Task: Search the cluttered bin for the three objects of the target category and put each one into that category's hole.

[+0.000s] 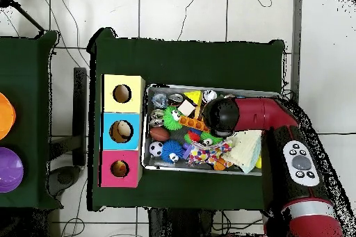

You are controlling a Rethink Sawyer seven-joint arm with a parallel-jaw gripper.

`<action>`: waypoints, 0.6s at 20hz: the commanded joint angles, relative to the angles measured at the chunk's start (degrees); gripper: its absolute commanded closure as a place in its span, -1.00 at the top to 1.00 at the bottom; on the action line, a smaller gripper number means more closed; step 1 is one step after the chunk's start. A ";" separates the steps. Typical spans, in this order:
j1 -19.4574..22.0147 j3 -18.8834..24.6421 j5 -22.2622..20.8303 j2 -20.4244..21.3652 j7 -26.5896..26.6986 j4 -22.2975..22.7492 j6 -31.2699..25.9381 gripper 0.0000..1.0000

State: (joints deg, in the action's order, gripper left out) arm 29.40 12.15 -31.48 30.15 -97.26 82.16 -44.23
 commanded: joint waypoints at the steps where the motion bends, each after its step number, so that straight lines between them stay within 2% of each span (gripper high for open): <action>1: -1.31 2.94 -2.14 0.90 2.48 2.84 4.19 -1.00; 4: -2.74 1.67 -1.32 4.18 -0.37 6.72 4.30 -1.00; 12: -7.66 -1.00 2.33 10.16 -7.36 12.33 2.00 -1.00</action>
State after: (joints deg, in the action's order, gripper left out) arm 24.66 11.19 -31.19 35.78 -97.26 86.59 -43.43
